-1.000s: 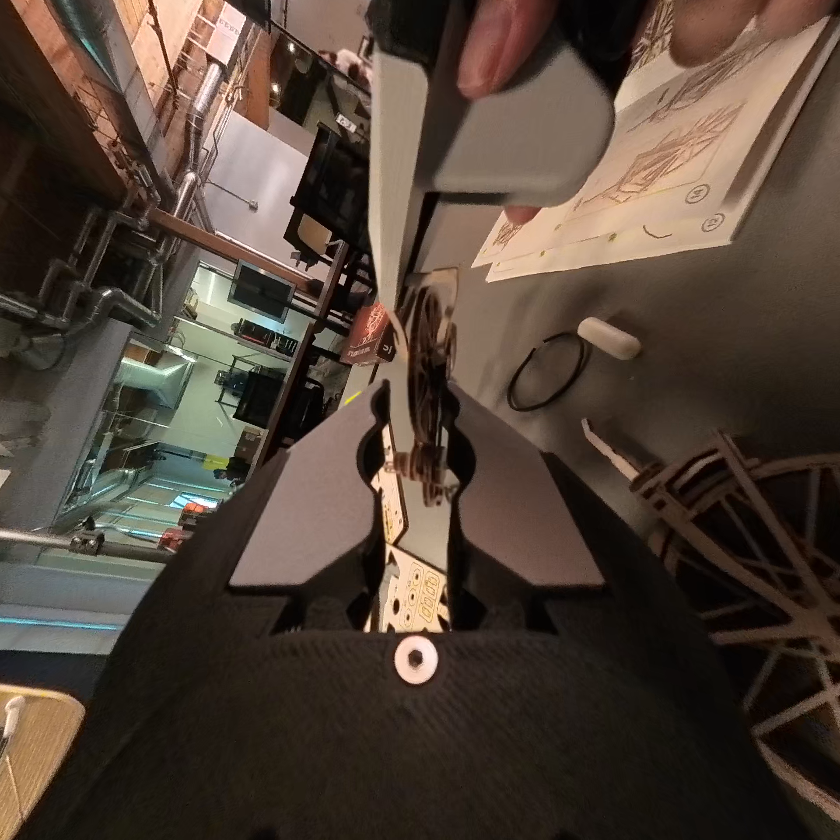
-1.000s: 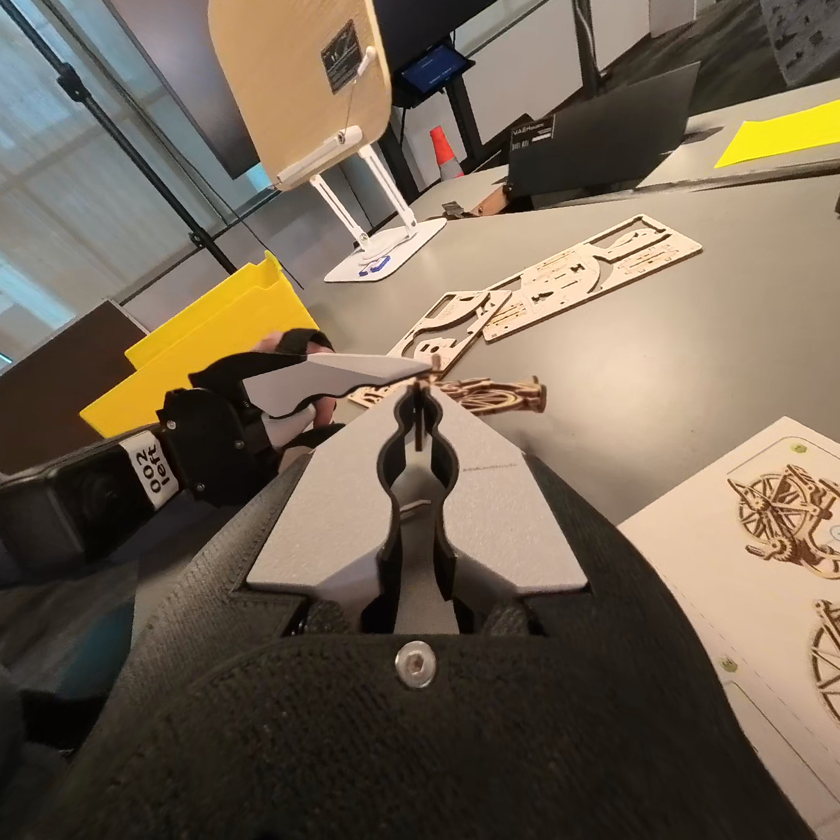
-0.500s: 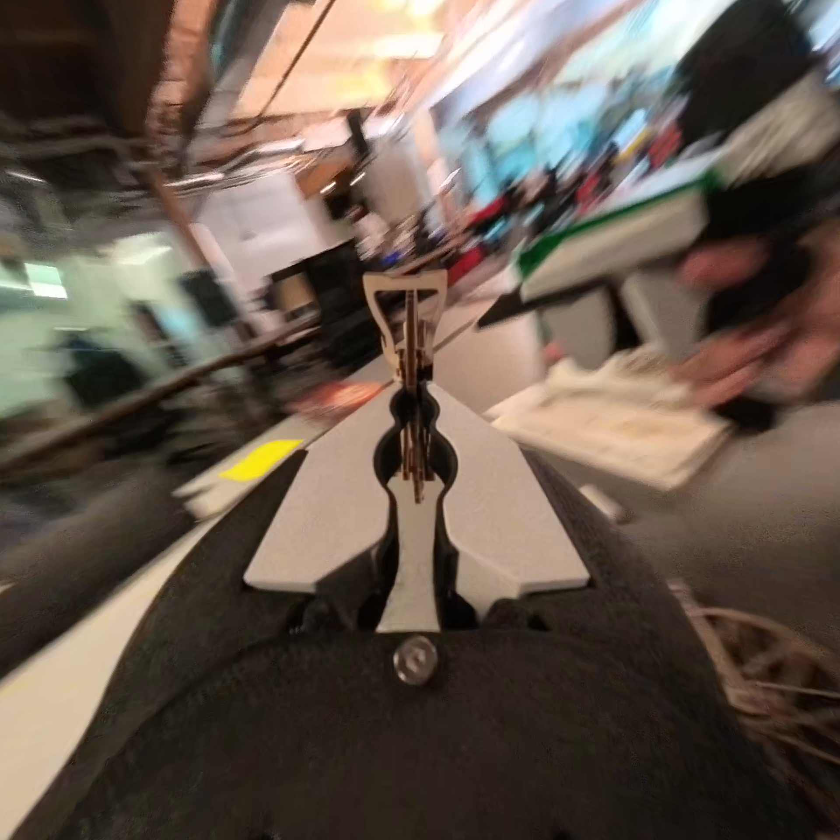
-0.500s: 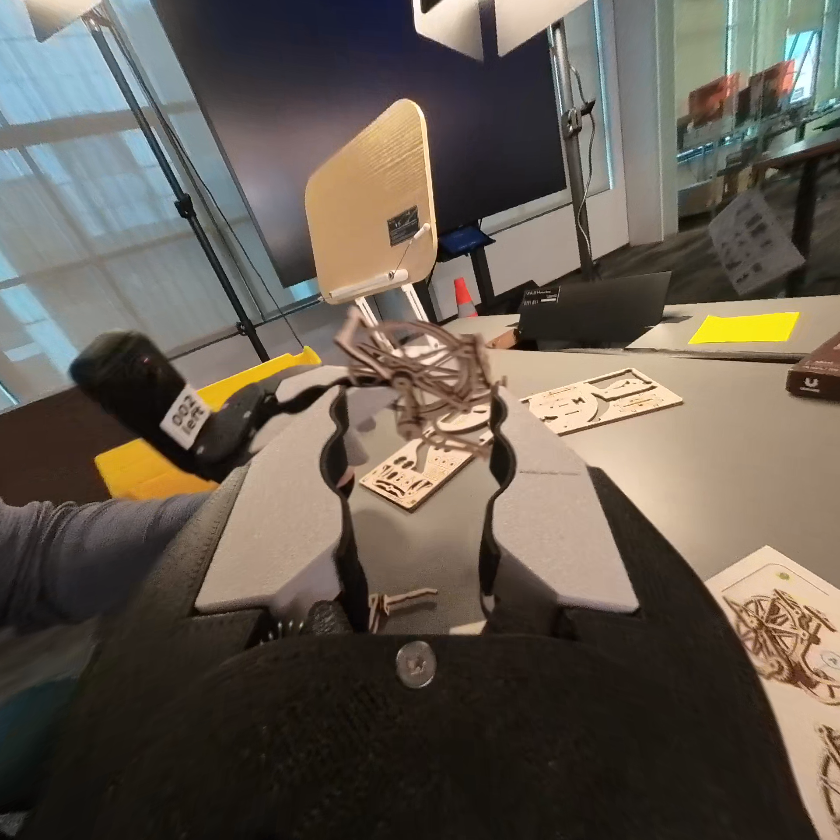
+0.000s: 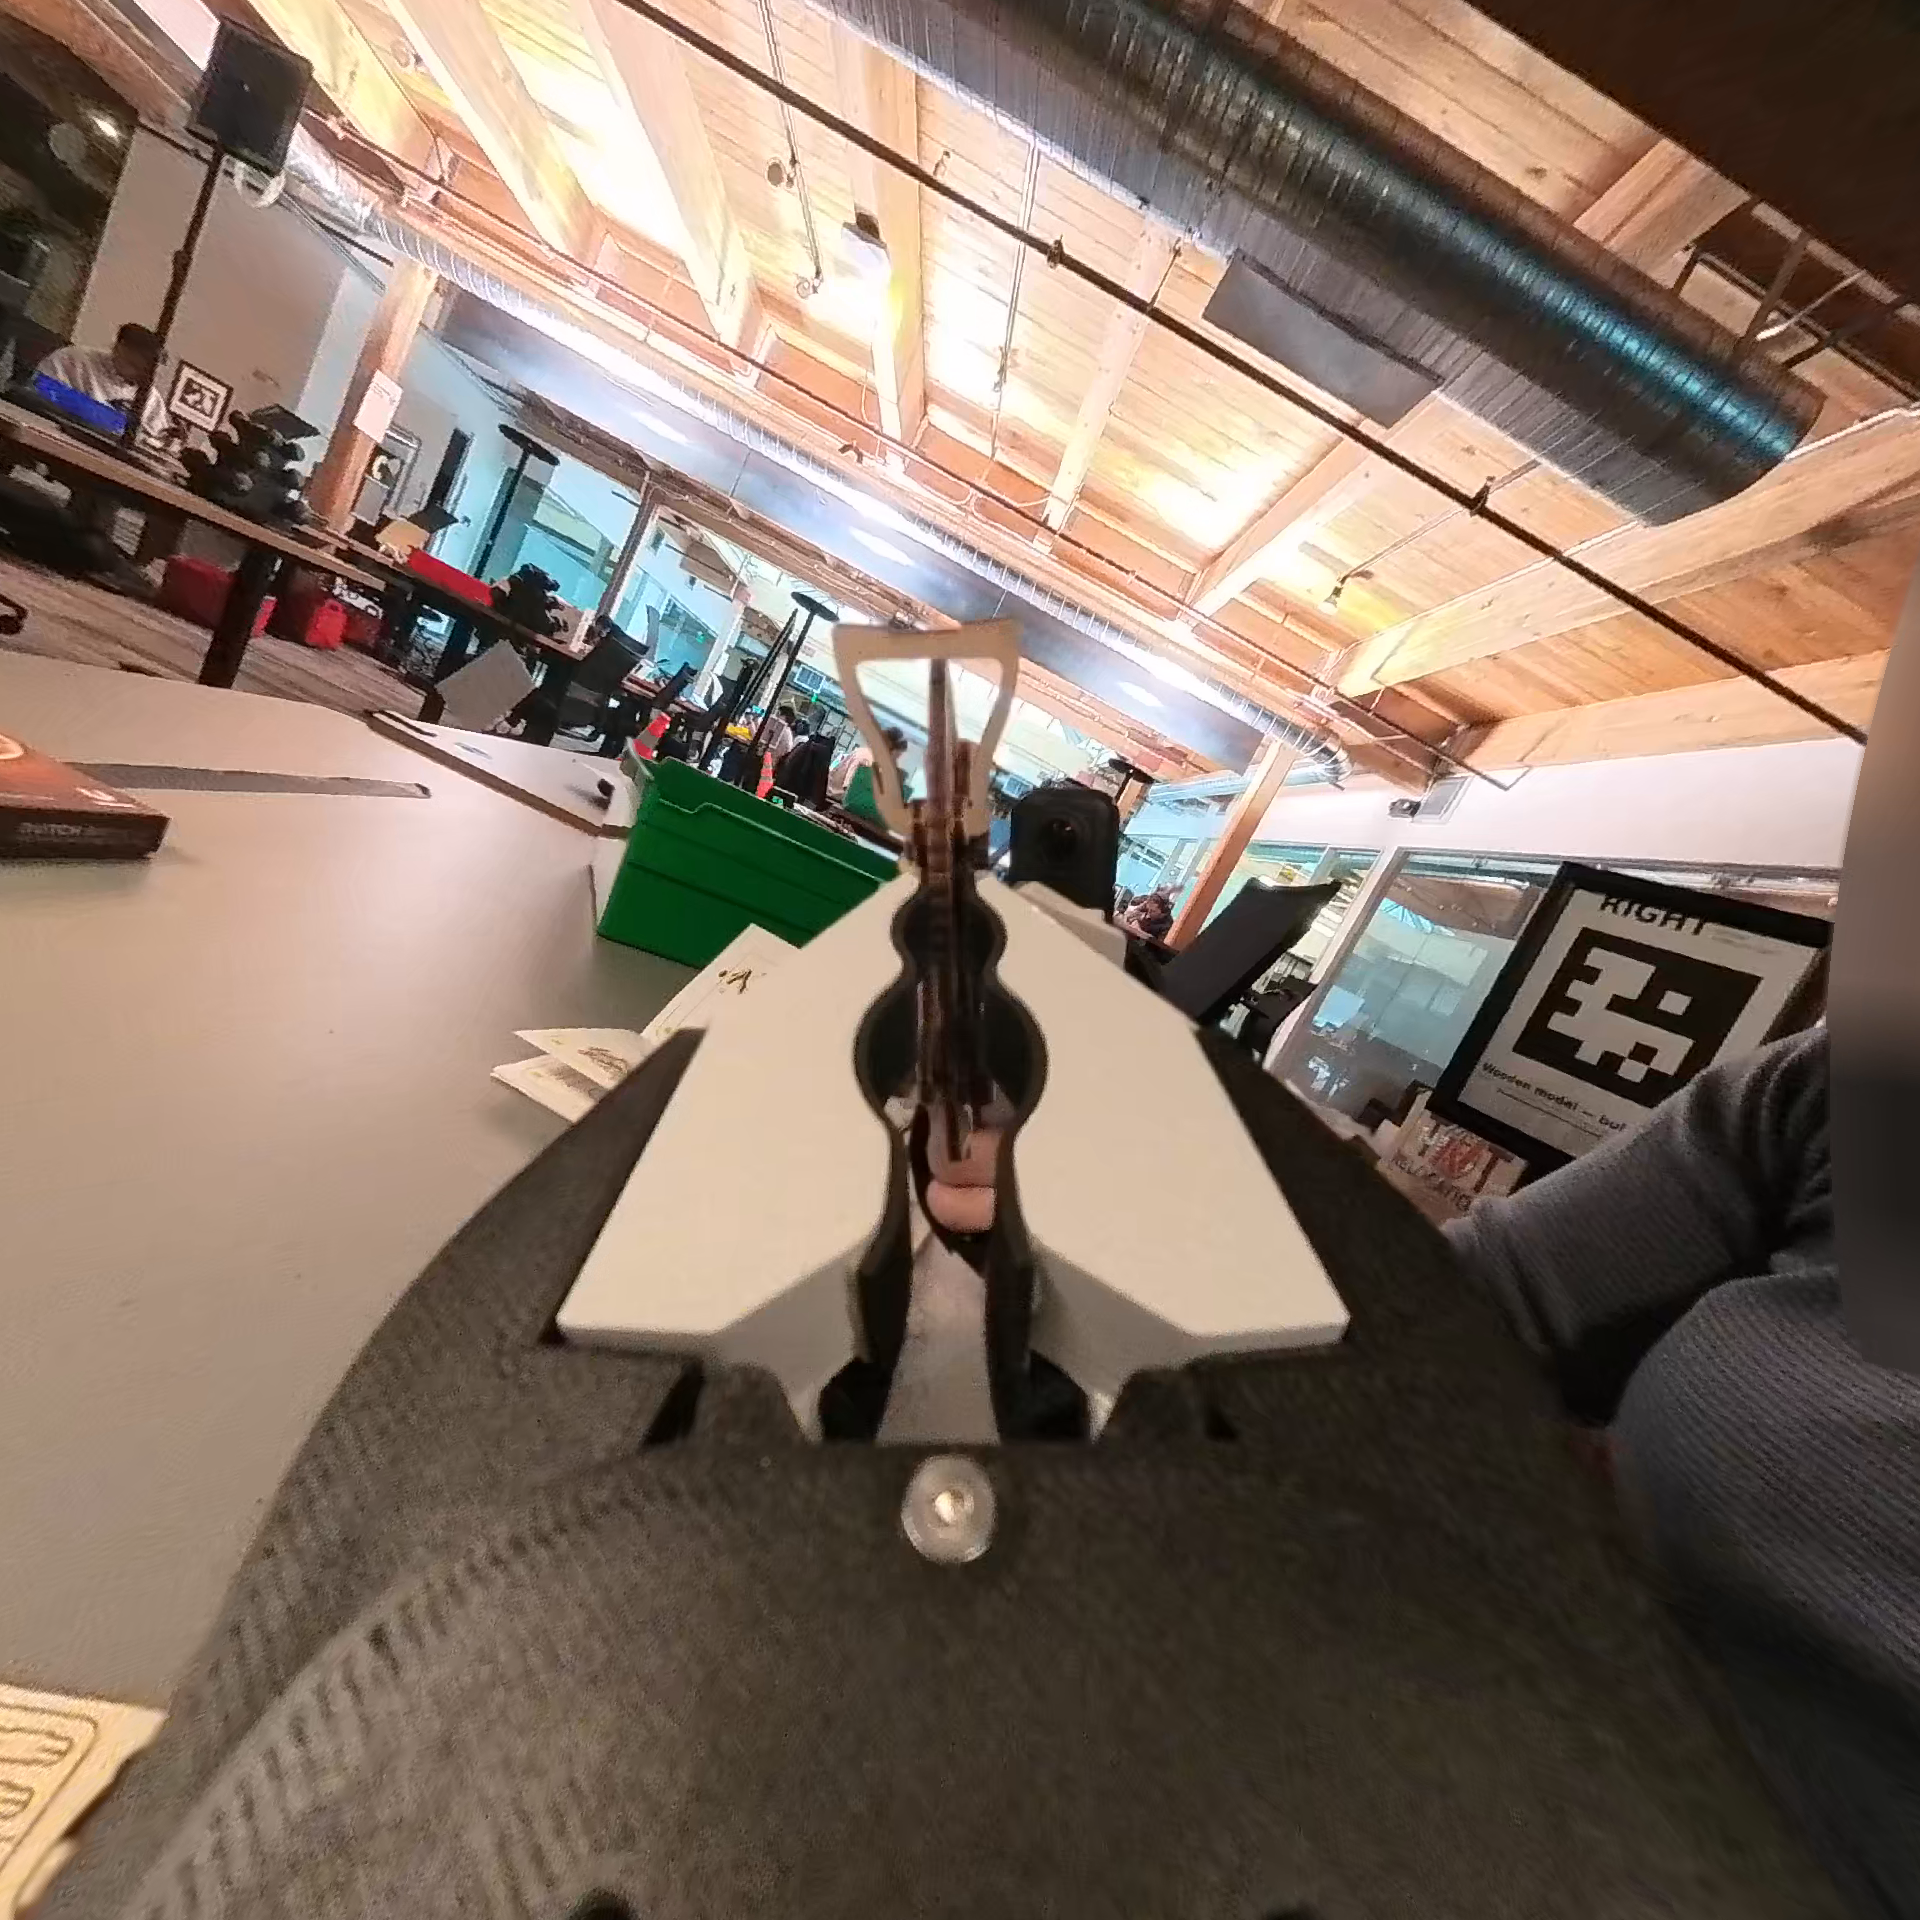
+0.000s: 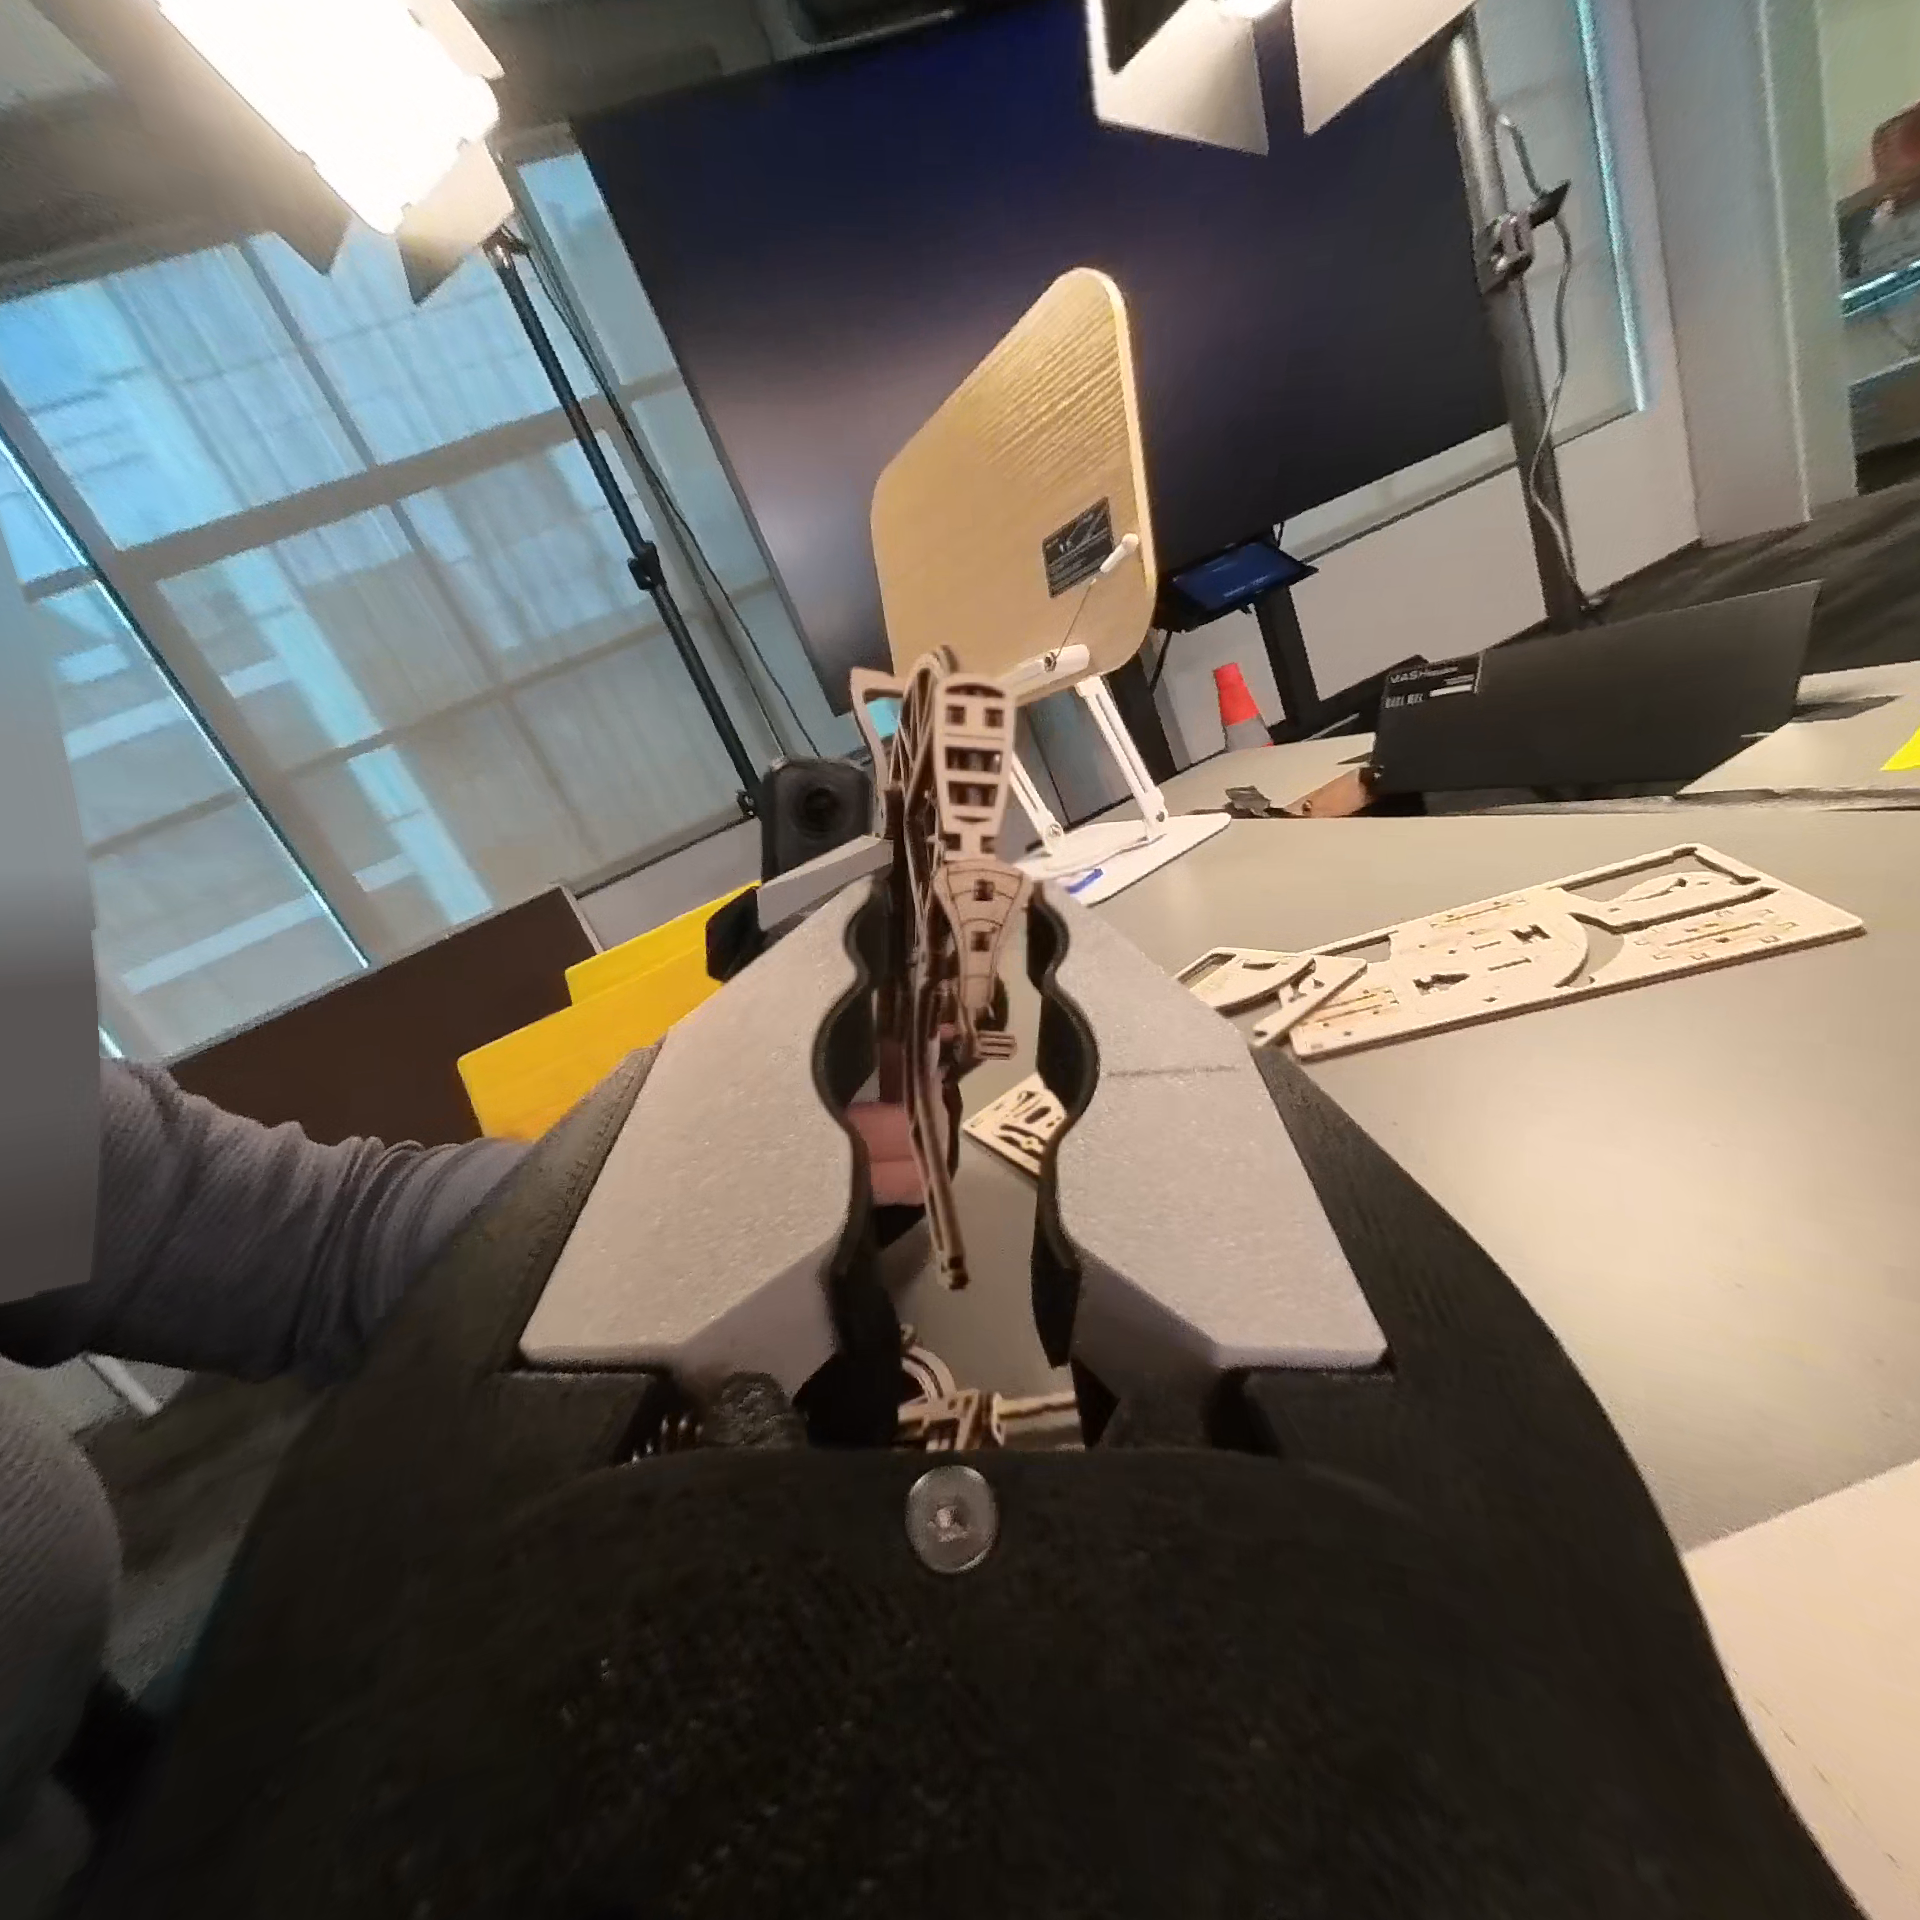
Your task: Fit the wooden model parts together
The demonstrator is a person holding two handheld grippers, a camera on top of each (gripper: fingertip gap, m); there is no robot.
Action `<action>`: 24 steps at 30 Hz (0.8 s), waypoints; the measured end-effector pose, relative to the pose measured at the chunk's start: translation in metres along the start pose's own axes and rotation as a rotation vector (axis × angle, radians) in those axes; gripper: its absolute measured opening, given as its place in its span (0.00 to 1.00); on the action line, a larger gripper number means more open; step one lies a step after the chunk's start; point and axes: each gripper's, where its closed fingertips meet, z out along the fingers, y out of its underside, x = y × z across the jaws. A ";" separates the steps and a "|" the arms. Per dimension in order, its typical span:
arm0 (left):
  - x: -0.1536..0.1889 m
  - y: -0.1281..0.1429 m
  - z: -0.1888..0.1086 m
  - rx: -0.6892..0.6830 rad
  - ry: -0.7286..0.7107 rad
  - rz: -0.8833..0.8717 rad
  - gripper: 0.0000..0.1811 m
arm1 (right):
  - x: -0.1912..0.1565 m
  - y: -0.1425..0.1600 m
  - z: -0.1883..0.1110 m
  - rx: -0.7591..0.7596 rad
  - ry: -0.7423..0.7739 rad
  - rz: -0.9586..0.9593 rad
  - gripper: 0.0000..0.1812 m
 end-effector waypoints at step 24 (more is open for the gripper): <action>-0.016 -0.011 -0.014 -0.032 -0.072 0.064 0.31 | 0.016 -0.015 -0.020 0.009 0.037 0.050 0.03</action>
